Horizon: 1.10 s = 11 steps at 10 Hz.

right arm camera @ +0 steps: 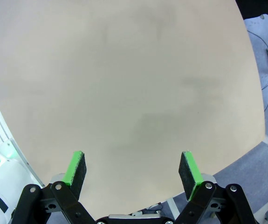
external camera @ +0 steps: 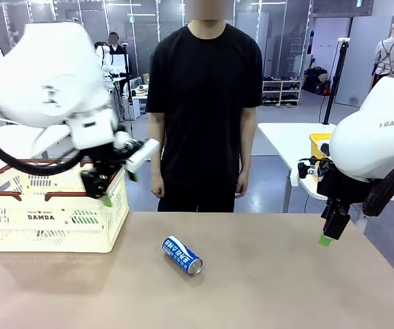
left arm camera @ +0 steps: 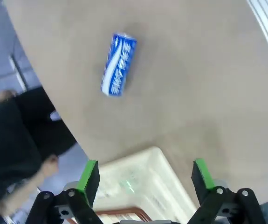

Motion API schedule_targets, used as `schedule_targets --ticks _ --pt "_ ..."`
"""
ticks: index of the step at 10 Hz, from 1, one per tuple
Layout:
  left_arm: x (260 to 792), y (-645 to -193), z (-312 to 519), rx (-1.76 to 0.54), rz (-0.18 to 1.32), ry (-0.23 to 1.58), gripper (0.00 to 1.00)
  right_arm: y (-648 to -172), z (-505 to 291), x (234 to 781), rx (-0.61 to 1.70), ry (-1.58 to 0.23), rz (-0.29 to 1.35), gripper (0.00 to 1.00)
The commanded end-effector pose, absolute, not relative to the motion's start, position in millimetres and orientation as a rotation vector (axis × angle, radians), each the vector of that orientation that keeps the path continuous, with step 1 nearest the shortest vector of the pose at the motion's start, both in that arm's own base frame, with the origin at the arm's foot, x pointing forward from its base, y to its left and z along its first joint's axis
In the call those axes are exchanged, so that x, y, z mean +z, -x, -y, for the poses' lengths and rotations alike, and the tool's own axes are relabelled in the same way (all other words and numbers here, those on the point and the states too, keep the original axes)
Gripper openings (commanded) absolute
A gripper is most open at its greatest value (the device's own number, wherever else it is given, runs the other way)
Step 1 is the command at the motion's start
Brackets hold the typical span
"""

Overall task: Place the drinks into the Shopping basket.
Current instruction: Pick up one drink and place it into the Shopping basket.

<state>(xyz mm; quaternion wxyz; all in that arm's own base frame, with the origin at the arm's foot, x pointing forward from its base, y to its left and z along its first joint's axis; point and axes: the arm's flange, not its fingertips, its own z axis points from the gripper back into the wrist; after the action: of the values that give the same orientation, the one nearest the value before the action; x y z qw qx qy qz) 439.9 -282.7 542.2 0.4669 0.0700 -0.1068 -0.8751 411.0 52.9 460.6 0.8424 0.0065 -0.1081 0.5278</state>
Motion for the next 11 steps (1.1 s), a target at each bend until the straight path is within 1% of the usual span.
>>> schedule_targets --ticks 1,3,5,7,9,10,11 --pt "532 -470 315 -2.289 0.27 -0.182 1.0 -411 -52 461 1.115 -0.014 0.225 1.0" --pt "517 -470 357 -2.373 0.227 -0.07 1.0 -411 -52 461 1.115 -0.014 0.225 1.0" --pt "497 -478 384 -2.437 0.197 -0.048 1.0 -411 -52 461 1.115 -0.014 0.225 1.0" --pt "483 -481 398 -2.43 0.147 -0.036 1.0 -411 -52 461 1.115 -0.014 0.225 1.0" --pt "479 -481 401 -2.401 0.11 -0.093 1.0 -411 -52 461 1.115 -0.014 0.225 1.0" --pt "472 -477 399 -2.426 0.172 -0.036 1.0 -411 -52 461 1.115 -0.014 0.225 1.0" --pt "472 -477 399 -2.426 0.172 -0.036 1.0 -411 -52 461 1.115 -0.014 0.225 1.0"
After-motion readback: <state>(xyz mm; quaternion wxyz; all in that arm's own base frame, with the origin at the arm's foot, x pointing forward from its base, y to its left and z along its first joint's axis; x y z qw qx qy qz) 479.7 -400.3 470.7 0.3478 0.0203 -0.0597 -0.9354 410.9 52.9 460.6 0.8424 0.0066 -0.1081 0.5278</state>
